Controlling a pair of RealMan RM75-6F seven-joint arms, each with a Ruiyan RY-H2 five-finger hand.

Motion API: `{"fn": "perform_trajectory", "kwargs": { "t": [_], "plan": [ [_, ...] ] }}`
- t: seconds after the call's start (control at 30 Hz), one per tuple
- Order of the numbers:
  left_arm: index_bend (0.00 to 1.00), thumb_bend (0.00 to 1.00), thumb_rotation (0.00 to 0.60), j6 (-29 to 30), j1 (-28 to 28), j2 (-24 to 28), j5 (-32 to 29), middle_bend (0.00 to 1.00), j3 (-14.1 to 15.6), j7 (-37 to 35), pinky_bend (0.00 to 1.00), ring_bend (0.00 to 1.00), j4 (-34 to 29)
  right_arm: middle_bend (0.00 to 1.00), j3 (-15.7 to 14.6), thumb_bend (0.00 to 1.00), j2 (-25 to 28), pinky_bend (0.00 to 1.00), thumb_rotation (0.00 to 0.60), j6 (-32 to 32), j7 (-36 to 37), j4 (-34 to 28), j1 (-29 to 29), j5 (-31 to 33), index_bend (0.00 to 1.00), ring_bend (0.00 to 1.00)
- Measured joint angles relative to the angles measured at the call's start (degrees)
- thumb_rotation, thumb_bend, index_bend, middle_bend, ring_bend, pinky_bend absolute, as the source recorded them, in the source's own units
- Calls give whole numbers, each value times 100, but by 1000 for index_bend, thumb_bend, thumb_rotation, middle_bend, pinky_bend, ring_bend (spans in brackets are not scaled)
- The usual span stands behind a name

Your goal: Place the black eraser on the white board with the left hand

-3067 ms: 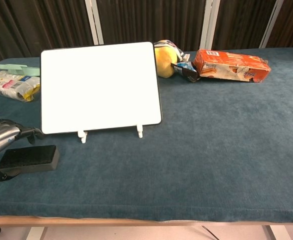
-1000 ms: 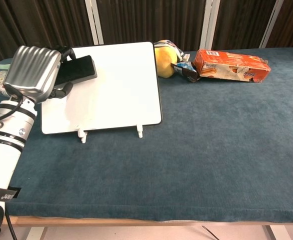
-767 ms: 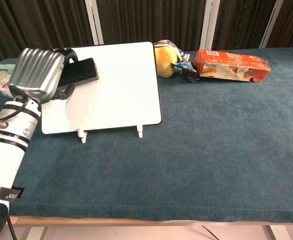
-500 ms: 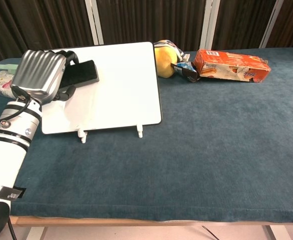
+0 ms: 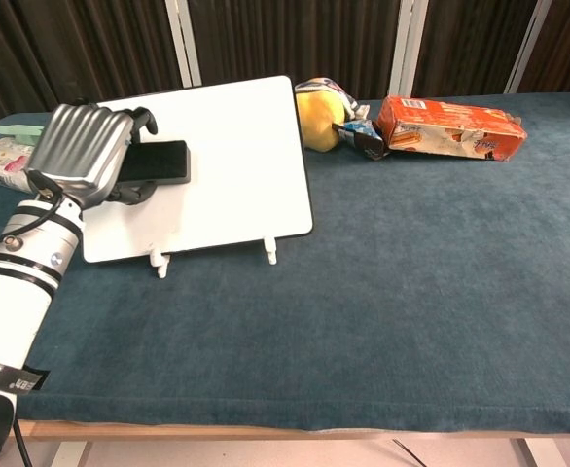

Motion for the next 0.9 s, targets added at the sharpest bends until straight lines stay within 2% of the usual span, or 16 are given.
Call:
{"fn": "perform_trajectory", "kwargs": {
  "t": [0.2, 0.37, 0.57, 0.73, 0.9],
  "plan": [
    [274, 203, 434, 4, -6, 16, 11, 514, 48, 39, 252, 295, -41, 0, -5, 158, 16, 0, 600, 40, 33, 4, -17, -21, 0, 0],
    [191, 202, 407, -22, 11, 50, -3, 321, 76, 147, 207, 147, -160, 0, -3, 158, 18, 0, 600, 53, 45, 9, -21, -29, 0, 0],
    [123, 202, 404, 104, 63, 121, 41, 165, 133, 270, 175, 66, -363, 0, 42, 158, 16, 0, 600, 15, 77, 33, 19, 13, 0, 0],
    [109, 201, 404, 138, 107, 182, 67, 118, 180, 419, 147, 33, -560, 0, 50, 158, 17, 0, 600, 14, 93, 43, 32, 4, 0, 0],
    [62, 202, 408, 189, 242, 365, 100, 69, 275, 659, 126, 2, -1028, 0, 67, 158, 24, 0, 600, 27, 130, 67, 36, 19, 0, 0]
  ]
}}
